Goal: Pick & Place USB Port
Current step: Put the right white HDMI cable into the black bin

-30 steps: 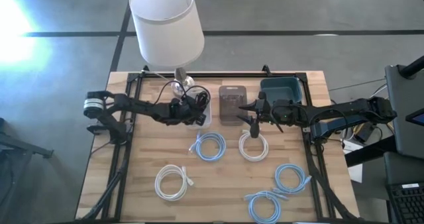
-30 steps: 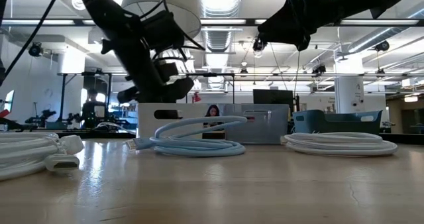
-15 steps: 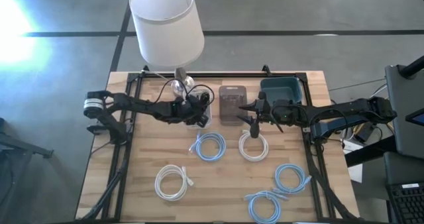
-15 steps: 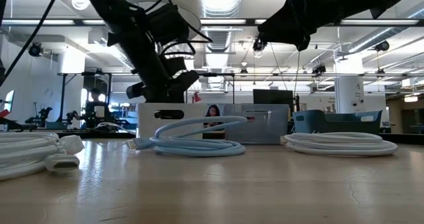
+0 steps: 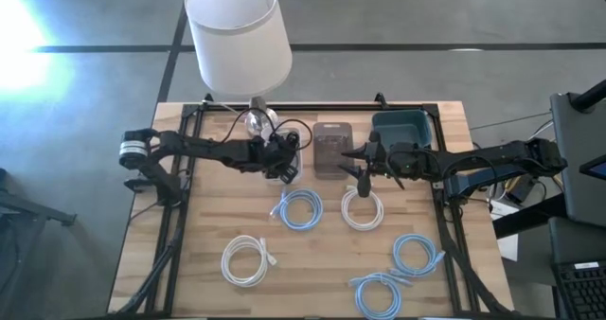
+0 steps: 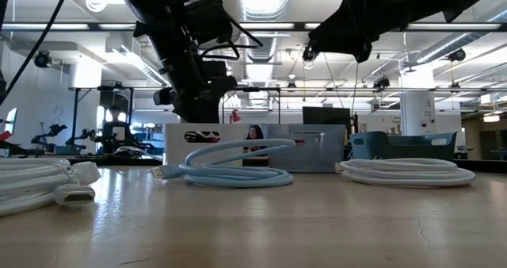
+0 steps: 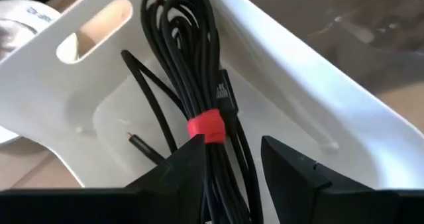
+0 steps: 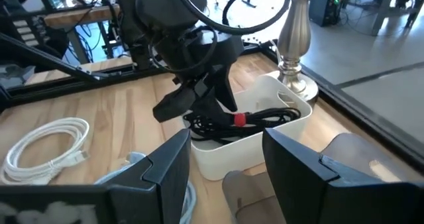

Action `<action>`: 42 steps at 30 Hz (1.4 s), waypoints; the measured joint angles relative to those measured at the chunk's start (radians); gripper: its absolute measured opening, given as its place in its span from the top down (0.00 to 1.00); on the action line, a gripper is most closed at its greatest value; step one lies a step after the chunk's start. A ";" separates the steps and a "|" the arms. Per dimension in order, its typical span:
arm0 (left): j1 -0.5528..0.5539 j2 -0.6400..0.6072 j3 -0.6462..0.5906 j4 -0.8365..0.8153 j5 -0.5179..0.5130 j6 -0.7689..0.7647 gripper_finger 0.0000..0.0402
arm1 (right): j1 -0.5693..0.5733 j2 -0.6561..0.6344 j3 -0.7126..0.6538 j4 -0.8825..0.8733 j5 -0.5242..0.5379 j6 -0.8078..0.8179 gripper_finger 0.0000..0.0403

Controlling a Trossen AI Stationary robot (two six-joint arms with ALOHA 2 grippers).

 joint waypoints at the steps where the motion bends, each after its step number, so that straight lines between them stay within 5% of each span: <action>1: -0.002 0.000 0.003 -0.002 0.003 0.008 0.62 | 0.000 0.000 0.000 -0.006 0.000 0.021 0.55; 19: -0.129 0.000 0.134 0.004 0.015 0.228 0.63 | 0.024 0.000 -0.007 -0.273 -0.087 0.196 0.55; 42: -0.232 0.000 0.164 0.074 0.014 0.358 0.63 | 0.176 0.157 -0.023 -0.359 -0.003 0.355 0.55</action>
